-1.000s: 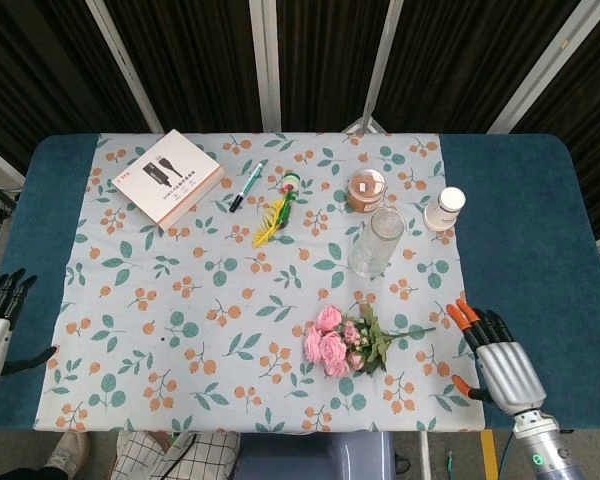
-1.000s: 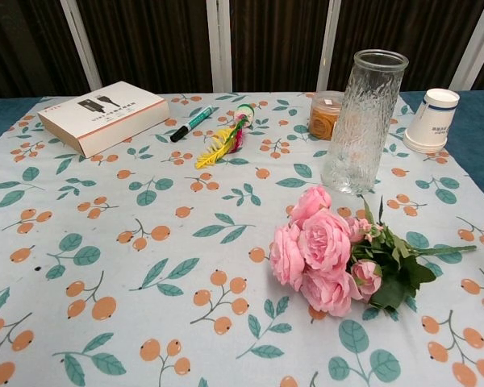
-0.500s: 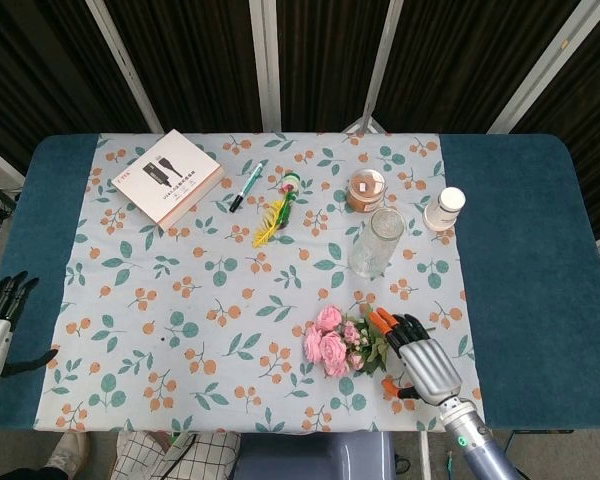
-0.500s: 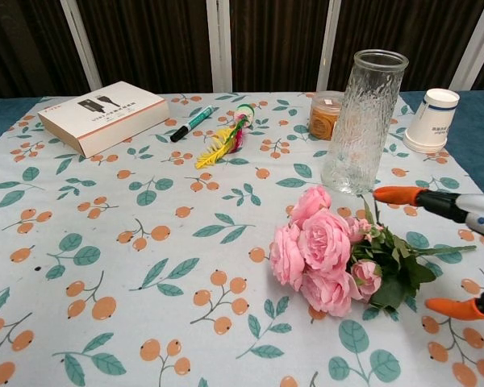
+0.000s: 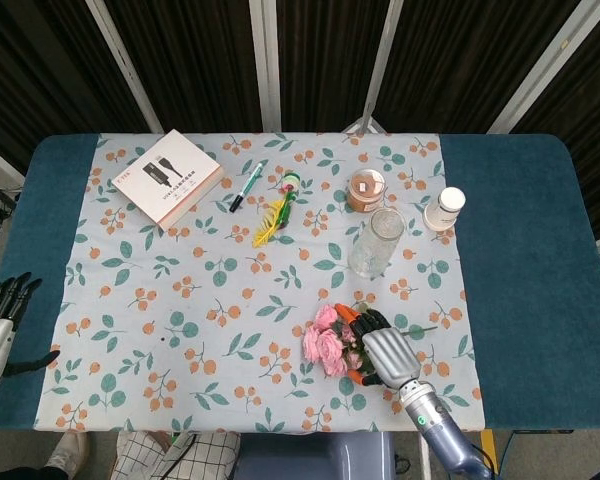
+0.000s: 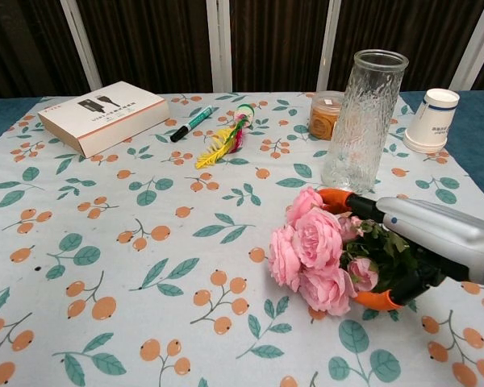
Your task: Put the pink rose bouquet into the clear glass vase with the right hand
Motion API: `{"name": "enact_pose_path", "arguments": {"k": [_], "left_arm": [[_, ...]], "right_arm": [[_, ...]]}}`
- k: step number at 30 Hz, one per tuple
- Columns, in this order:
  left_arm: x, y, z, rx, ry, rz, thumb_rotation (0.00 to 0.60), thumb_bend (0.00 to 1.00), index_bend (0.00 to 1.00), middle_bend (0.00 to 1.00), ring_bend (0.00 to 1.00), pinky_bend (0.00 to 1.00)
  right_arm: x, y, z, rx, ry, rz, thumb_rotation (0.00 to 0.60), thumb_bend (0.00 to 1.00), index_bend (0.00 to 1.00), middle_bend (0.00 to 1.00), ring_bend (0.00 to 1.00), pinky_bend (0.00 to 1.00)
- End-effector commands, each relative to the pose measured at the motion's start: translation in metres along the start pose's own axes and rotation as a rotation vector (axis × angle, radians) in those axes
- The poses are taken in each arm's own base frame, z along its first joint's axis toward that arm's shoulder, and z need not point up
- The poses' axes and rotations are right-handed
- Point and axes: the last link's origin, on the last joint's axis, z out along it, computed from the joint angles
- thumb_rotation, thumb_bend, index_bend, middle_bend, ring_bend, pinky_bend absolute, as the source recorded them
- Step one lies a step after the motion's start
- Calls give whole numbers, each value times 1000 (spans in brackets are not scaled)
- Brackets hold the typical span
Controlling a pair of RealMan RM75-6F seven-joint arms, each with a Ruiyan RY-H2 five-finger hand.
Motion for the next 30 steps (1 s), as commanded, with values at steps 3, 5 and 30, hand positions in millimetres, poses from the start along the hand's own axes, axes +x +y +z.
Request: {"name": "enact_pose_path", "arguments": {"k": [3, 5, 30], "left_arm": [[0, 0, 1, 2, -4, -4, 600, 0, 0, 0, 0, 0], [0, 0, 1, 2, -7, -6, 600, 0, 0, 0, 0, 0], [0, 1, 0, 8, -20, -46, 600, 0, 0, 0, 0, 0]], "right_arm": [[-8, -3, 12, -5, -8, 21, 600, 288, 97, 251, 296, 173], [-10, -5, 15, -3, -9, 32, 600, 288, 185, 316, 361, 206], [112, -17, 8, -2, 316, 305, 600, 303, 466, 520, 561, 365]]}}
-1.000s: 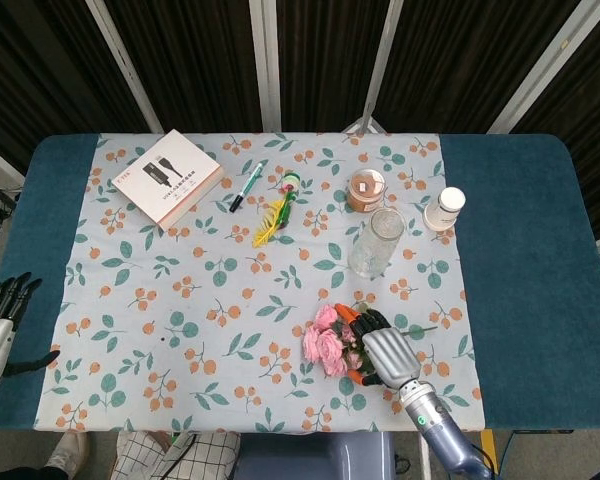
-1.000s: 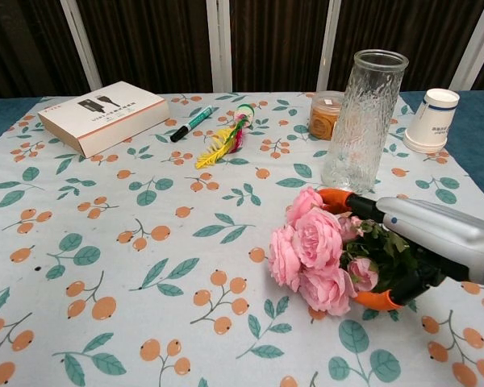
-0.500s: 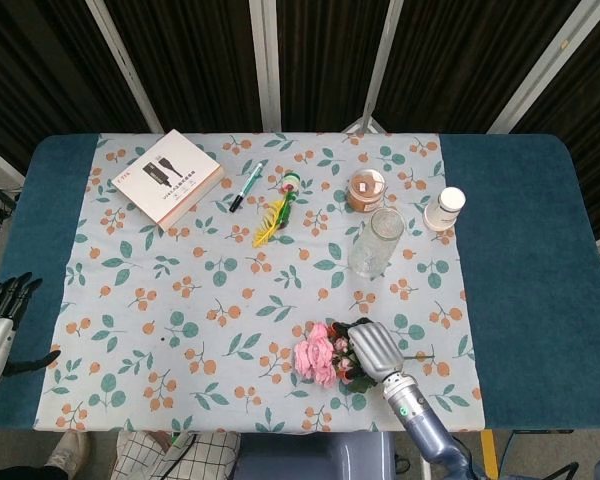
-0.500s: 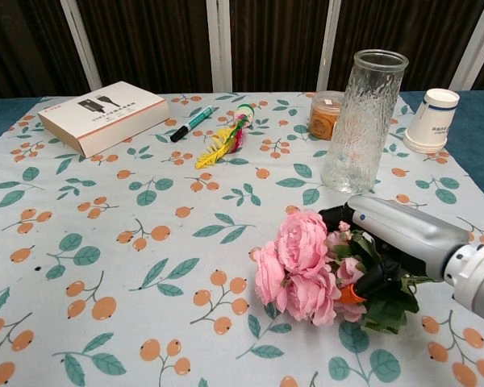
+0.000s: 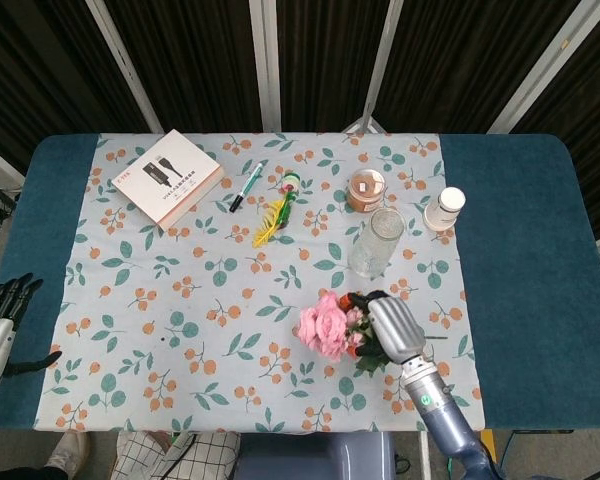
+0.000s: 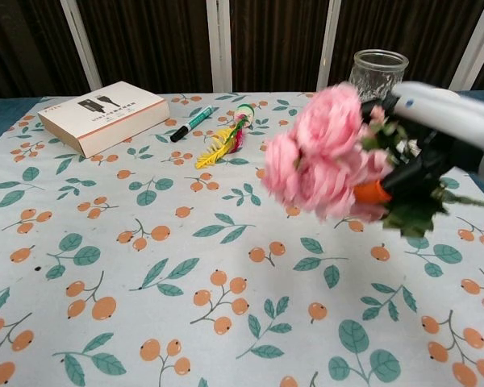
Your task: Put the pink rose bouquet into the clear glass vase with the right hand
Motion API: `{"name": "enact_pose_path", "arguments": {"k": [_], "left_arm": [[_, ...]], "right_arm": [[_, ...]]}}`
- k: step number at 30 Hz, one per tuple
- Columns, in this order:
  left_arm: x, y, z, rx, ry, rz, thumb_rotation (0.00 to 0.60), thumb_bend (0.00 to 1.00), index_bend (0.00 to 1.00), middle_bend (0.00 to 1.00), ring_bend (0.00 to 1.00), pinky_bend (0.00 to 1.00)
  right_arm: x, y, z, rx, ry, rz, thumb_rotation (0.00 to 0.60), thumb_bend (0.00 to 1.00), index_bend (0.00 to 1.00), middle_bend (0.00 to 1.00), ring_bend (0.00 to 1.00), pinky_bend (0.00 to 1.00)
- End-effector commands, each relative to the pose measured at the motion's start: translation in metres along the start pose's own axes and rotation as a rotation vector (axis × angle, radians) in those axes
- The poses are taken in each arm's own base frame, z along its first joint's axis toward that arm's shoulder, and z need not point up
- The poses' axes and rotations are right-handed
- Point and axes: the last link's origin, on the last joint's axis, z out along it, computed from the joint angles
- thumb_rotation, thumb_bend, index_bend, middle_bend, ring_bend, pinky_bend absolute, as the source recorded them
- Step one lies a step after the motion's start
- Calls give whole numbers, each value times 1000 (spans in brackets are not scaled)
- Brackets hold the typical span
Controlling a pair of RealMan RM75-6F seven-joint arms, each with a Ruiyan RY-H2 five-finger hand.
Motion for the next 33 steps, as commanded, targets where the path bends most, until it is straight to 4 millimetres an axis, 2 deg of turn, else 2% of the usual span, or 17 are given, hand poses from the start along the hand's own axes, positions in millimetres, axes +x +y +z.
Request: {"name": "enact_pose_path", "arguments": {"k": [1, 11, 17, 24, 33], "left_arm": [[0, 0, 0, 0, -1, -2, 600, 0, 0, 0, 0, 0], [-1, 2, -1, -2, -5, -17, 600, 0, 0, 0, 0, 0], [-1, 2, -1, 0, -5, -18, 600, 0, 0, 0, 0, 0], [-3, 3, 0, 0, -14, -20, 600, 0, 0, 0, 0, 0], [-3, 2, 1, 7, -21, -27, 600, 0, 0, 0, 0, 0]], "right_arm": [[39, 1, 8, -51, 108, 107, 600, 304, 466, 520, 561, 365], [129, 15, 35, -145, 446, 488, 600, 303, 466, 520, 561, 365], [163, 15, 53, -98, 622, 606, 600, 303, 466, 520, 561, 365], [176, 6, 82, -32, 748, 831, 600, 307, 466, 520, 561, 365], [173, -18, 122, 28, 746, 1001, 600, 308, 466, 520, 561, 365]]}}
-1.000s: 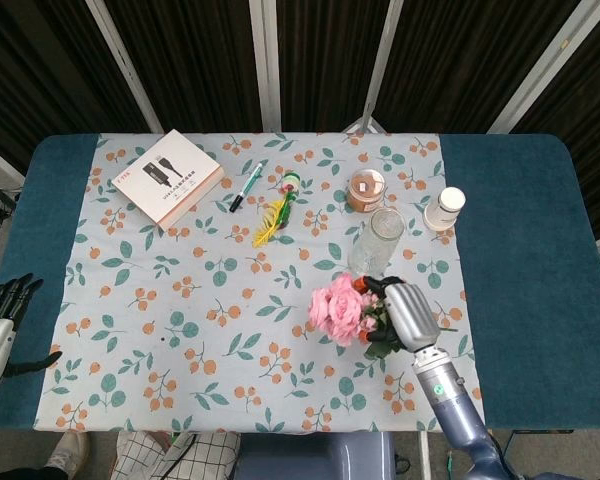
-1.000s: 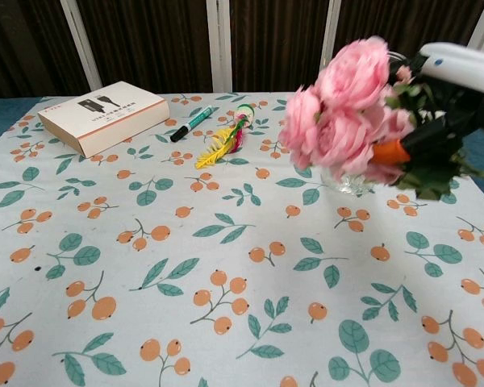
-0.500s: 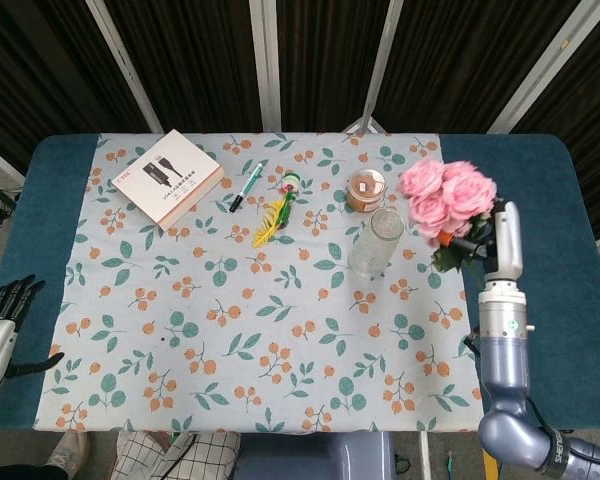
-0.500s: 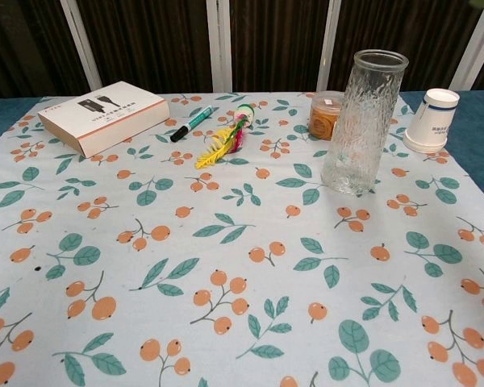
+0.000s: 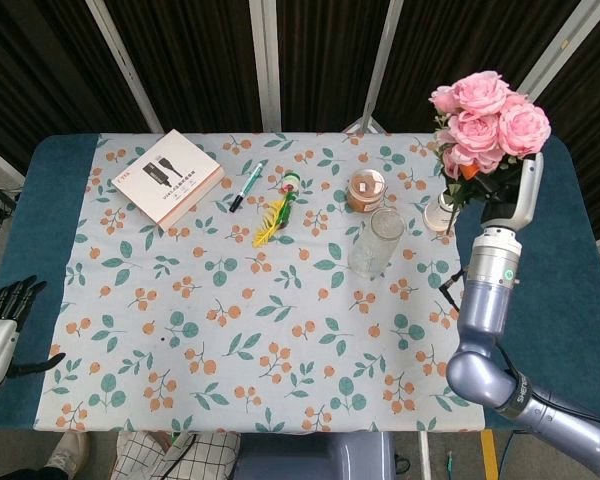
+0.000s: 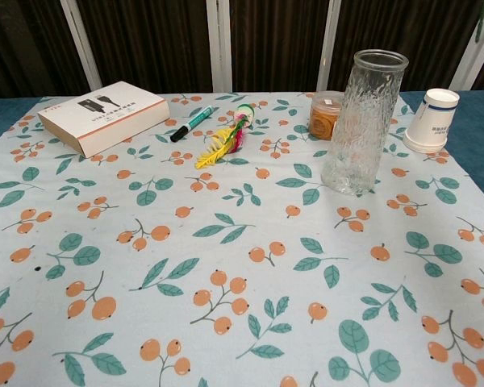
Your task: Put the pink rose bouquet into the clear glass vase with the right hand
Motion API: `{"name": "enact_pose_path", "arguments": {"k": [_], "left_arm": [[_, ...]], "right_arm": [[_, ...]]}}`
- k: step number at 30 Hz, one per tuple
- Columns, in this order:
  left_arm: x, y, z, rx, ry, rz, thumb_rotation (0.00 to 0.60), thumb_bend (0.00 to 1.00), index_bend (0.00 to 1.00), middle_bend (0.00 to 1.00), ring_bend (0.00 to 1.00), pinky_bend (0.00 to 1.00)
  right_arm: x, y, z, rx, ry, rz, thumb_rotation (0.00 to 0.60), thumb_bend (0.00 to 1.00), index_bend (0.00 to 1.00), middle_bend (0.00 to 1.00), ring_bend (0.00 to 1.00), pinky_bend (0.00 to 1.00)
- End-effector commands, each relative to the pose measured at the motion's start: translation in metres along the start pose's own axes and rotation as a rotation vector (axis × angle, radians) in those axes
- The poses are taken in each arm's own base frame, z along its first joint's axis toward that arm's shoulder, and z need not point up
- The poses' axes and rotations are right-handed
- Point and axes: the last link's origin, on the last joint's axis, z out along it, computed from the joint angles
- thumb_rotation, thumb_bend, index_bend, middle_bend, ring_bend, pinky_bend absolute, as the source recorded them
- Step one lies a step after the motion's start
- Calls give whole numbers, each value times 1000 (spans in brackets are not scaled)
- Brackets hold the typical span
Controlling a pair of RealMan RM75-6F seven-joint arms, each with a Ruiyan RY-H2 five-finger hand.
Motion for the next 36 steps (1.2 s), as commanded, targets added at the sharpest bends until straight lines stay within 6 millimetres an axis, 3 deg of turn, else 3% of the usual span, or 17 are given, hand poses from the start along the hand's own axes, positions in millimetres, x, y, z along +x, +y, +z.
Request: {"name": "enact_pose_path", "arguments": {"k": [1, 8, 14, 29, 36], "left_arm": [[0, 0, 0, 1, -2, -2, 600, 0, 0, 0, 0, 0], [0, 0, 0, 0, -4, -7, 600, 0, 0, 0, 0, 0], [1, -1, 0, 5, -8, -15, 600, 0, 0, 0, 0, 0], [2, -2, 1, 2, -16, -29, 600, 0, 0, 0, 0, 0], [2, -2, 0, 1, -16, -31, 600, 0, 0, 0, 0, 0]], "right_arm": [[-20, 0, 6, -7, -16, 61, 600, 308, 466, 520, 561, 365], [-51, 4, 11, -15, -55, 81, 600, 308, 466, 520, 561, 365], [-64, 15, 10, -46, -63, 99, 600, 307, 466, 520, 561, 365], [-76, 50, -5, -114, -52, 104, 600, 308, 466, 520, 557, 365], [-66, 57, -7, -124, -11, 109, 600, 308, 430, 520, 537, 365]]}}
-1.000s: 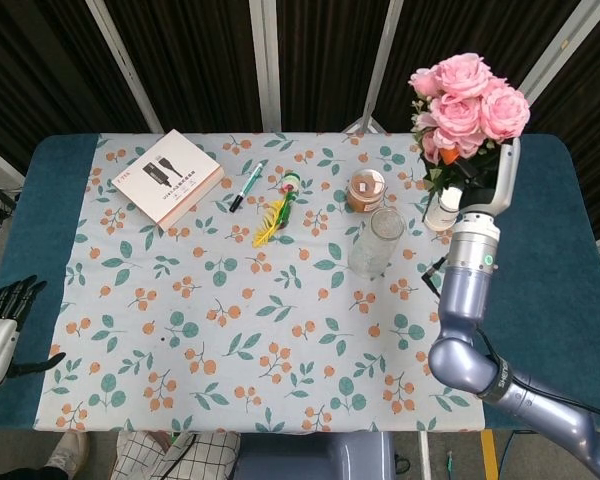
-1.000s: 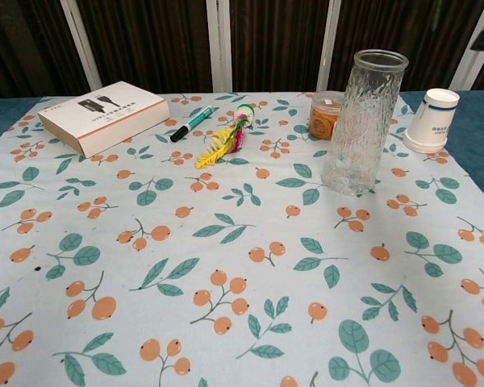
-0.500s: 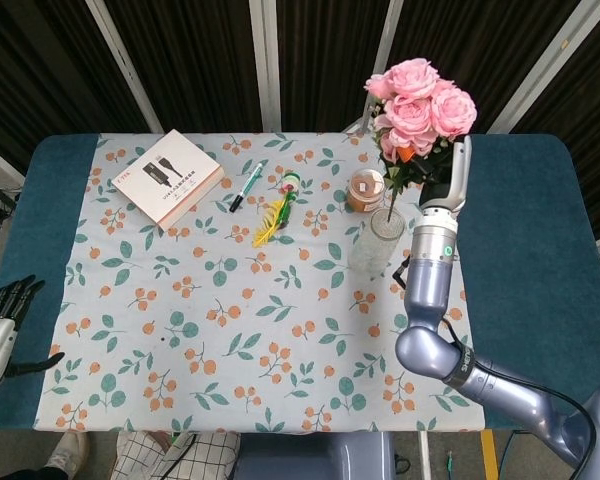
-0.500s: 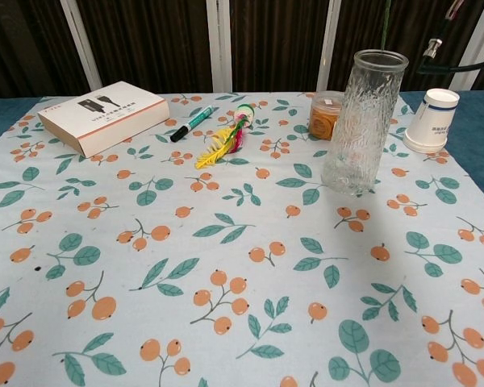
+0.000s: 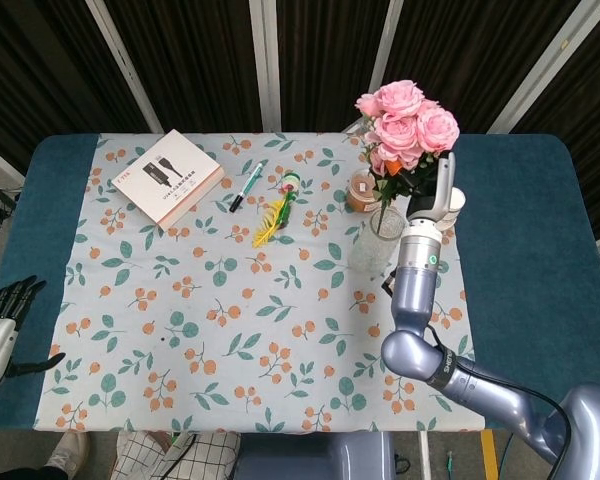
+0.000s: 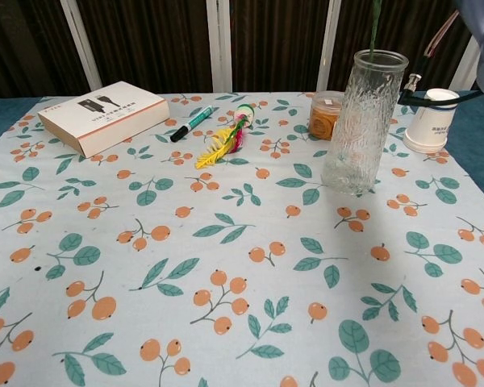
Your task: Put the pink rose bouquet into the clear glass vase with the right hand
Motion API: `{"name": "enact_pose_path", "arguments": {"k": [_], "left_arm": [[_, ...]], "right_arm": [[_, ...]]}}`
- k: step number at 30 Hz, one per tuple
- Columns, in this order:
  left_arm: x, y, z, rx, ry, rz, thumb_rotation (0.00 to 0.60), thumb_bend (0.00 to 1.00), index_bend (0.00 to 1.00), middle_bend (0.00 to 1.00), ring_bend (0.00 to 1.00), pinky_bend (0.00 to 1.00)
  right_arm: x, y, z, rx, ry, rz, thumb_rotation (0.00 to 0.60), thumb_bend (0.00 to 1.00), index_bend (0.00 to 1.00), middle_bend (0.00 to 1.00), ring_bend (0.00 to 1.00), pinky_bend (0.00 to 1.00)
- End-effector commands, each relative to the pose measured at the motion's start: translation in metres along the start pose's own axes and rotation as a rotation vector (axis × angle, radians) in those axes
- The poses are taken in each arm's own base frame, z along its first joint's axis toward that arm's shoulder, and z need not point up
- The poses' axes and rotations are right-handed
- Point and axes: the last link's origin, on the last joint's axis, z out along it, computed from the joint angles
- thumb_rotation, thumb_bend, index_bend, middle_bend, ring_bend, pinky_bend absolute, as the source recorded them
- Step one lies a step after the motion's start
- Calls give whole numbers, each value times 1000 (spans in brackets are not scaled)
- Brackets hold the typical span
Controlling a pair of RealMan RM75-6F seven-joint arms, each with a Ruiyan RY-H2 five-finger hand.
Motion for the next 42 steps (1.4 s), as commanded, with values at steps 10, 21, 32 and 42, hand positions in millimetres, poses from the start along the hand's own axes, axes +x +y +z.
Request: {"name": "enact_pose_path", "arguments": {"k": [10, 21, 32, 42], "left_arm": [[-1, 1, -1, -5, -1, 4, 600, 0, 0, 0, 0, 0], [-1, 2, -1, -1, 0, 10, 600, 0, 0, 0, 0, 0], [-1, 2, 0, 2, -4, 6, 600, 0, 0, 0, 0, 0], [-1, 1, 0, 6, -7, 3, 600, 0, 0, 0, 0, 0]], "right_arm": [[33, 6, -10, -20, 70, -18, 600, 308, 390, 520, 515, 365], [45, 23, -22, -78, 88, -37, 600, 308, 390, 518, 509, 365], [39, 47, -26, -131, 59, -97, 600, 308, 367, 490, 475, 349], [40, 60, -34, -160, 22, -159, 600, 308, 189, 348, 328, 239]]}}
